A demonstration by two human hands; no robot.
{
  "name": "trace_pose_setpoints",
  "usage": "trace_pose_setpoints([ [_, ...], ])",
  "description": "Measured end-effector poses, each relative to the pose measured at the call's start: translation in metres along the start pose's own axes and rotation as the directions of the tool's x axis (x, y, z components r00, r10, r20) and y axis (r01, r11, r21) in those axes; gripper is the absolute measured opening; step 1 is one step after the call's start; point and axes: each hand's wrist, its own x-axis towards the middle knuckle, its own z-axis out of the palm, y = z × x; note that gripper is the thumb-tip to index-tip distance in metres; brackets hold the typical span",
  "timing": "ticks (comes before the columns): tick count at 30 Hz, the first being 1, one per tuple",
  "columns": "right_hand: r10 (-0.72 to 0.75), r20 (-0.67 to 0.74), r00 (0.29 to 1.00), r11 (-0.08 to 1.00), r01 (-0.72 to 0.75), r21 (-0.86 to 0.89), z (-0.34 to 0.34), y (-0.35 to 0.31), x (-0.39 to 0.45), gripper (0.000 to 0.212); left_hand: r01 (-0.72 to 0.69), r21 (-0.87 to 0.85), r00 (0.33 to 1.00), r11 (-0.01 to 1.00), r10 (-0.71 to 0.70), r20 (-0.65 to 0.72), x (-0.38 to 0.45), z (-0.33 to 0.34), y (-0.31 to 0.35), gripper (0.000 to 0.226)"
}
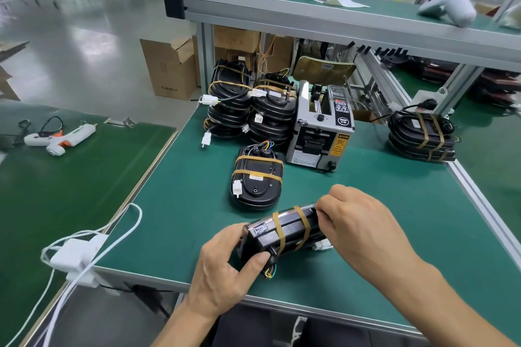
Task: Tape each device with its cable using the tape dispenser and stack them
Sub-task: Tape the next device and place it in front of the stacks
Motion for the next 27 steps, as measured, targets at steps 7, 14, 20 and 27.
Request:
trace_pose_setpoints([
  [7, -0.022, 0.056, 0.998, 0.999, 0.024, -0.042, -0.005, -0.002, 0.005, 0.030, 0.012, 0.011, 1.000, 1.000, -0.013, 0.001, -0.002, 0.000, -0.003, 0.036],
  [14, 0.006, 0.219, 0.976, 0.995, 0.017, -0.103, -0.008, -0.003, 0.009, 0.030, -0.002, 0.011, 1.000, 1.000, 0.002, -0.001, -0.002, 0.000, -0.003, 0.037],
  [20, 0.049, 0.317, 0.947, 0.994, -0.015, -0.107, -0.011, 0.000, 0.009, 0.010, -0.013, 0.012, 1.000, 1.000, 0.013, -0.001, -0.001, 0.000, 0.000, 0.034],
  [27, 0.049, 0.329, 0.943, 0.998, -0.033, -0.054, -0.017, -0.001, 0.003, 0.023, 0.003, 0.016, 1.000, 1.000, -0.003, -0.005, 0.000, 0.000, 0.003, 0.031],
])
